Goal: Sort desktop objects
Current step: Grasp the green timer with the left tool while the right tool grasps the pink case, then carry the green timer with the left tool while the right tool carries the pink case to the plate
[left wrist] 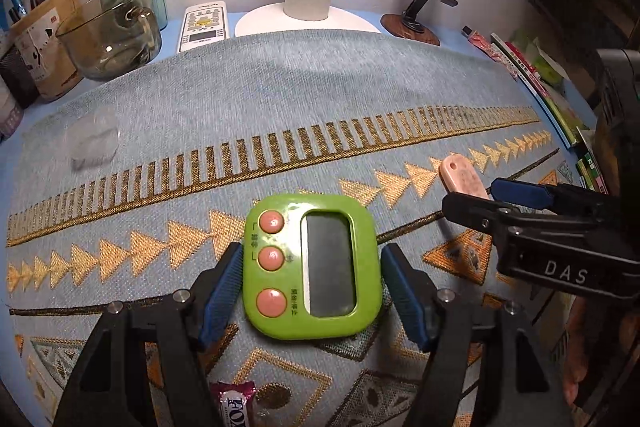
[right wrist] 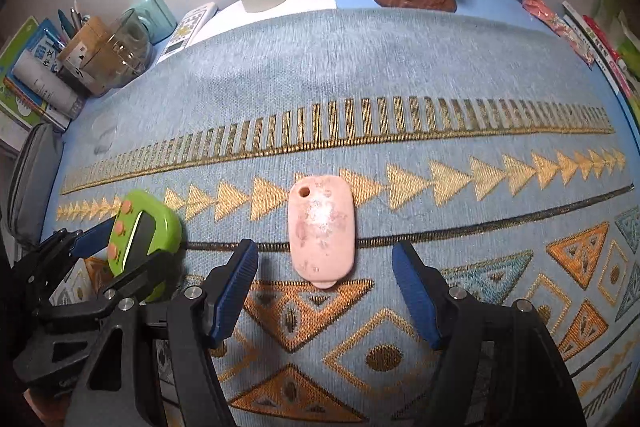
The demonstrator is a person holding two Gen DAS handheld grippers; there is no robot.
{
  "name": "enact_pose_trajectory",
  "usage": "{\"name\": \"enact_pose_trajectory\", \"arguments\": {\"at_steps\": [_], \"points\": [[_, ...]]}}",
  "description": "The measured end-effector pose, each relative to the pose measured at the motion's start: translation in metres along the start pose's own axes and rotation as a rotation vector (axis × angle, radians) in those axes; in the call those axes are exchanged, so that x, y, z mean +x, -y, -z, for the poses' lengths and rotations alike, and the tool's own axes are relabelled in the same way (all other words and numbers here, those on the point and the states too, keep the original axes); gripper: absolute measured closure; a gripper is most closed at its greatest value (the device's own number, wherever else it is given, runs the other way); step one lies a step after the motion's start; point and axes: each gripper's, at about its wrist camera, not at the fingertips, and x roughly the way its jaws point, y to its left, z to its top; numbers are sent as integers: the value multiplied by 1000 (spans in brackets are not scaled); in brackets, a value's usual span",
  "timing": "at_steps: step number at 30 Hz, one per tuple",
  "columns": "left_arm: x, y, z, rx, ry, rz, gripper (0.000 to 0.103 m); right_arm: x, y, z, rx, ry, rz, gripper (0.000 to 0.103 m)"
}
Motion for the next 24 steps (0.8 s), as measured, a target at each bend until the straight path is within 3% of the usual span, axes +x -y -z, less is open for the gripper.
{"name": "enact_pose_trajectory", "arguments": {"at_steps": [4,8,11,13,18,24], "points": [[1,2,1,7,12,-13,32,4,-4,-2,-24,9,33,34],[8,16,3,57,35,-79,30,4,-10,6,-76,51,123,54],[11,24,6,87,57,-126,30,1,-6,11,-79,81,125,68],[7,21,5,62,63,-132,40,-2,-2,13,-69,72,103,68],[-2,24,7,25,46,-94,40,-23,24,29,5,52,0,68],[-29,60,14,17,72,-23,40,-57,48,51,77,51,-76,68]]}}
